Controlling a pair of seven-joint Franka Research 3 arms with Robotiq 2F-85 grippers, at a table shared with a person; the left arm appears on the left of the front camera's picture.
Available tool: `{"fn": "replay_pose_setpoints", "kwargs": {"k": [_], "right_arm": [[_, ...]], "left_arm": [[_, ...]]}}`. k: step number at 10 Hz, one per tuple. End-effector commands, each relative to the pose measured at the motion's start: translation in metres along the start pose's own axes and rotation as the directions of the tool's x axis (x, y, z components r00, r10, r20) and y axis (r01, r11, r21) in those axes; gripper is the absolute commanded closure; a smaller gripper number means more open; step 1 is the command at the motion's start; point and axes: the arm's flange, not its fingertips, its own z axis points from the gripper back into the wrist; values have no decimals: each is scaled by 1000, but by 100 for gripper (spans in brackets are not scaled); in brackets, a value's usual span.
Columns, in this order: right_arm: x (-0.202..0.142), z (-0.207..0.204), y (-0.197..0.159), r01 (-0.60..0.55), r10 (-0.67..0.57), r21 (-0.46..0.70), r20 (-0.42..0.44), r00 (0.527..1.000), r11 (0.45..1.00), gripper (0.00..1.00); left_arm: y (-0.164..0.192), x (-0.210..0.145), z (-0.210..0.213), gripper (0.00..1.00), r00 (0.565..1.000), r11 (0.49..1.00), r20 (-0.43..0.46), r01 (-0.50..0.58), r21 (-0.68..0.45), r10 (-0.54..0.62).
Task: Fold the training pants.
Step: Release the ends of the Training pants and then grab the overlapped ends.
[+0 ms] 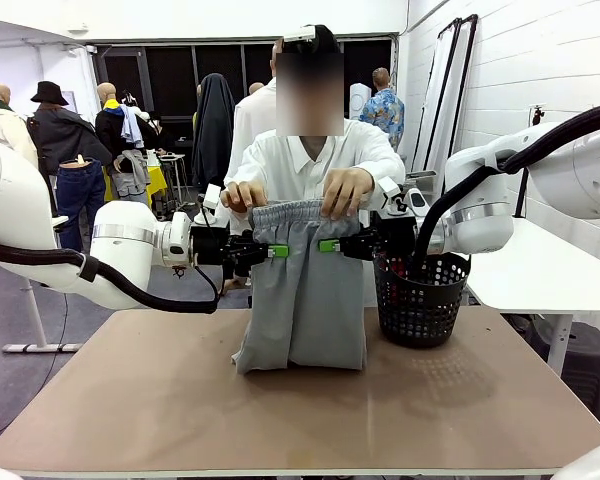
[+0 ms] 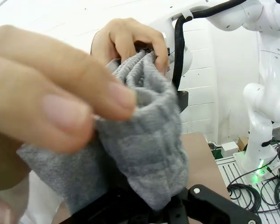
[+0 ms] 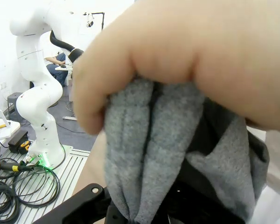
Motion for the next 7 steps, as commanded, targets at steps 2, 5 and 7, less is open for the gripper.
{"fn": "replay_pose_setpoints", "kwargs": {"k": [2, 5, 7], "right_arm": [[1, -1, 1, -6, 6, 1, 1, 1000, 1000, 100], [1, -1, 1, -6, 6, 1, 1, 1000, 1000, 100], [1, -1, 1, -6, 6, 1, 1, 1000, 1000, 100]], "left_arm": [[-1, 2, 0, 100, 1000, 1000, 18, -8, 6, 8], [-1, 2, 0, 100, 1000, 1000, 18, -8, 6, 8], [-1, 2, 0, 100, 1000, 1000, 18, -8, 6, 8]]}}
